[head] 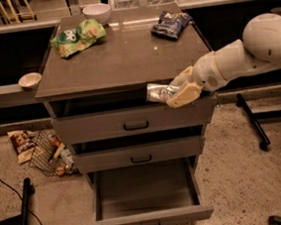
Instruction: Place redbull can into bottom drawer
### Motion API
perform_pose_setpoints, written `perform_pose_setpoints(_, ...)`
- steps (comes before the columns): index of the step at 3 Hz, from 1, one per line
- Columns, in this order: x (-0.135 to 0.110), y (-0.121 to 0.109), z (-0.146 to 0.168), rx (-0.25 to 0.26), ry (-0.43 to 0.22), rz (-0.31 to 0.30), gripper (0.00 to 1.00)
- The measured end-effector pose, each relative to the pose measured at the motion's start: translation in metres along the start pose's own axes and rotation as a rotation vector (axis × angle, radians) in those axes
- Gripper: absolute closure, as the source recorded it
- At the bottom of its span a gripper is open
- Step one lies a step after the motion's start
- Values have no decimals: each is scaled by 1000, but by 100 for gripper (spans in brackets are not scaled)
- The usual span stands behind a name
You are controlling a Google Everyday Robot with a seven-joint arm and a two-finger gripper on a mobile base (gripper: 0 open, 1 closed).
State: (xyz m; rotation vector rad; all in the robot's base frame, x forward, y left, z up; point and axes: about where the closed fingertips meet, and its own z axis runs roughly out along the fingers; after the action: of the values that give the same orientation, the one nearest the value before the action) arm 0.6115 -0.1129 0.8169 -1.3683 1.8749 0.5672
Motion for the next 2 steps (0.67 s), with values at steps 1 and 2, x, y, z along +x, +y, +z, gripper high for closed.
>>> perform_pose_setpoints(1, 26, 47, -6, -1, 0, 39, 100)
perform_pose_setpoints(2, 66, 87, 17, -19, -25, 145, 100)
